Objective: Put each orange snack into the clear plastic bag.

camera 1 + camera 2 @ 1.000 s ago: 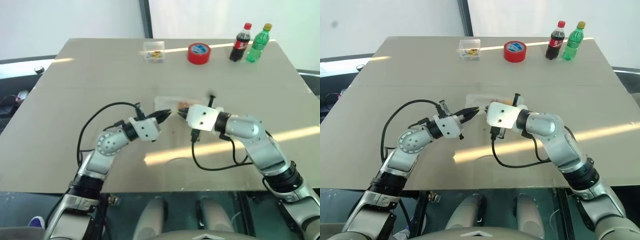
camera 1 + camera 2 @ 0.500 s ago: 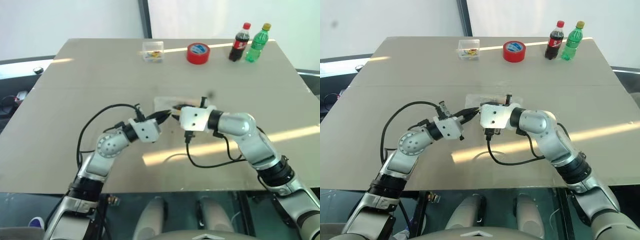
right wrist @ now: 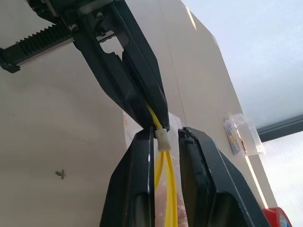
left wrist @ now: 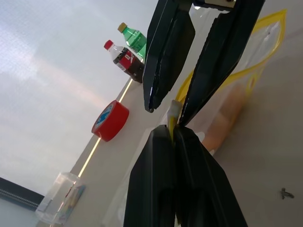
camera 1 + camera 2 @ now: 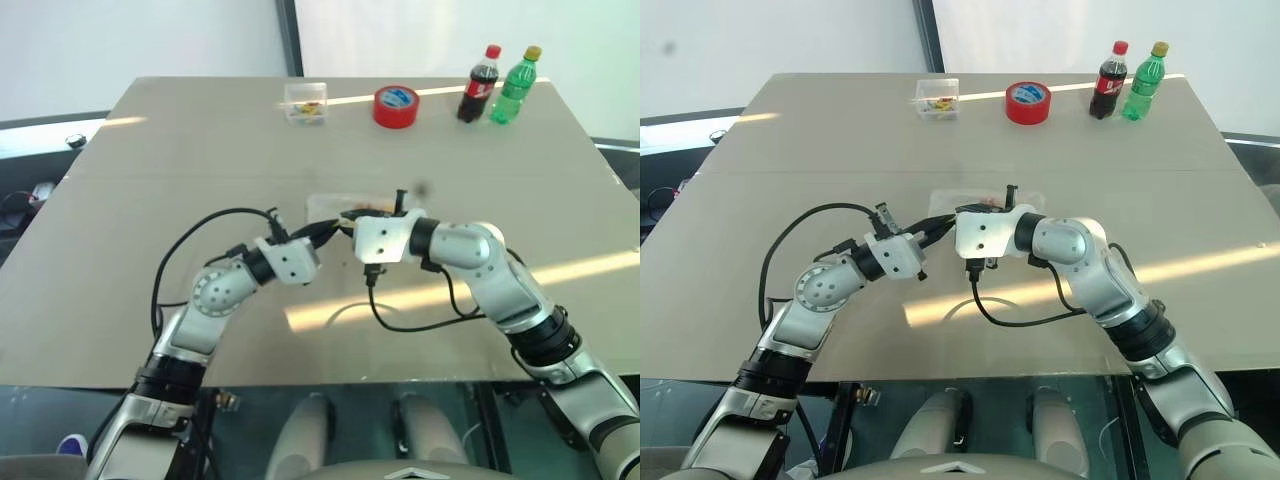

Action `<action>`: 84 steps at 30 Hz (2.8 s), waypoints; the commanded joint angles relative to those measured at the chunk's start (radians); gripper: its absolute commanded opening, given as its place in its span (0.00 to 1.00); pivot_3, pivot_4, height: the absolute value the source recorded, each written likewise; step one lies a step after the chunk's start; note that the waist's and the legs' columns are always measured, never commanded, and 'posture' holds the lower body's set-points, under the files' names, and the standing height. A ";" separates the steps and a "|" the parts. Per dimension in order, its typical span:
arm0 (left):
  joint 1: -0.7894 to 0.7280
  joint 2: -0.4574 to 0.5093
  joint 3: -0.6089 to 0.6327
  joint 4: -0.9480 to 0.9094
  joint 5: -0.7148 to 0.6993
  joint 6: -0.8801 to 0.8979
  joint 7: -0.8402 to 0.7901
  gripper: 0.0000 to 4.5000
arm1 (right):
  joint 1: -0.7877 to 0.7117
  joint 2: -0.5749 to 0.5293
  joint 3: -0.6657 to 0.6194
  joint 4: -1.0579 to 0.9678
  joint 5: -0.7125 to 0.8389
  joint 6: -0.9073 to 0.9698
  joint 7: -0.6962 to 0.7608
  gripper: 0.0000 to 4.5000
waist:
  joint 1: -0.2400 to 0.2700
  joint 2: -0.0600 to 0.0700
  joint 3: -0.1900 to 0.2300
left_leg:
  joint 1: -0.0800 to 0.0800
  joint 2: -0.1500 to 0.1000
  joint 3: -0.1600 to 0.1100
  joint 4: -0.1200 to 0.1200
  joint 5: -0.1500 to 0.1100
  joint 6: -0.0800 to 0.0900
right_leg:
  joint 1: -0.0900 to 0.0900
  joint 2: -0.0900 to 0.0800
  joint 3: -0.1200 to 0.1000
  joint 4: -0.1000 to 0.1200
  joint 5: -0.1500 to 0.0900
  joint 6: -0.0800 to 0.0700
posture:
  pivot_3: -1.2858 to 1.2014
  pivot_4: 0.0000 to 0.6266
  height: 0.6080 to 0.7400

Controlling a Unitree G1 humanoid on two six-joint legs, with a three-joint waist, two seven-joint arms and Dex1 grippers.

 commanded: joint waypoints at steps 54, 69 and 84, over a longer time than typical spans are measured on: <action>-0.002 0.009 0.015 -0.066 -0.002 0.012 0.008 0.00 | -0.028 -0.005 -0.018 -0.001 -0.029 -0.062 0.022 0.13 | 0.000 0.000 0.000 | 0.000 0.000 0.000 0.000 0.000 0.000 | 0.000 0.000 0.000 0.000 0.000 0.000 | 0.52 0.24 1.00; -0.004 0.004 0.016 -0.057 -0.003 0.016 0.014 0.00 | -0.022 -0.008 -0.027 -0.005 -0.028 -0.051 0.020 0.01 | 0.000 0.000 0.000 | 0.000 0.000 0.000 0.000 0.000 0.000 | 0.000 0.000 0.000 0.000 0.000 0.000 | 0.52 0.24 1.00; -0.020 0.007 0.036 -0.032 -0.022 0.030 0.022 0.00 | 0.062 -0.080 -0.066 -0.027 -0.063 0.029 -0.007 0.01 | 0.001 0.000 0.000 | 0.000 0.000 0.000 0.000 0.000 0.000 | 0.000 0.000 0.000 0.000 0.000 0.000 | 0.52 0.24 1.00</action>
